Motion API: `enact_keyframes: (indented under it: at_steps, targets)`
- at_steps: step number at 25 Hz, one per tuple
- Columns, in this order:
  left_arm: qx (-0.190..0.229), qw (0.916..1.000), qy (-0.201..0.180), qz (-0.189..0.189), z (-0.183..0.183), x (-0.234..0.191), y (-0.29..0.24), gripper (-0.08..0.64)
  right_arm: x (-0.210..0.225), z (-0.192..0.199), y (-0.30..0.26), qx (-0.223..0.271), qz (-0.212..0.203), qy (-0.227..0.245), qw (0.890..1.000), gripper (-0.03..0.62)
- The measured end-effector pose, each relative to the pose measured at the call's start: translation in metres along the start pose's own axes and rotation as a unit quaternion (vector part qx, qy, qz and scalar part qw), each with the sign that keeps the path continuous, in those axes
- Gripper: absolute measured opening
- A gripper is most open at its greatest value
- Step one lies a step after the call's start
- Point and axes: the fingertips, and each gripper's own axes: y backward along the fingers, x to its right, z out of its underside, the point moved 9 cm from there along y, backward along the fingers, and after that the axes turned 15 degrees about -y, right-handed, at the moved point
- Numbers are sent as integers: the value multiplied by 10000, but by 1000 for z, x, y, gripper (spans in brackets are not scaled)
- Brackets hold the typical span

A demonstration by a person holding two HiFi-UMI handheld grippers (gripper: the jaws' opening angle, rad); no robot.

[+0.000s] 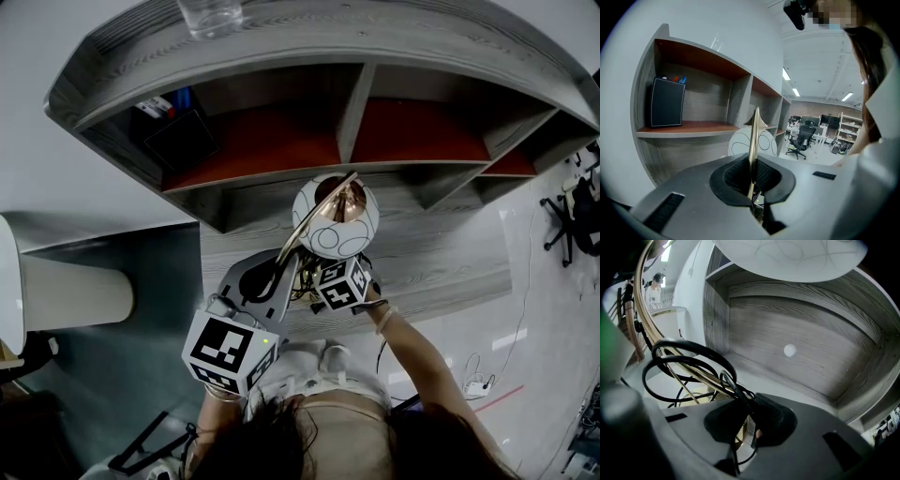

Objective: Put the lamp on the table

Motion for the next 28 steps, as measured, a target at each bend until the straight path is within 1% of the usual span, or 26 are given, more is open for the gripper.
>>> enact_keyframes:
  at_steps: [8,15,28]
  targets:
    - [-18,10000,1,55,7,1,-1,9,0,2,-5,-42,13,75,10000,51]
    - [-43,9999,28,93,12,1,-2,9,-1,7,-10,-87,16,50,9999,51]
    - [2,9999,47,140,18,3,3,9,-2,9,-10,45,66,101,9999,51]
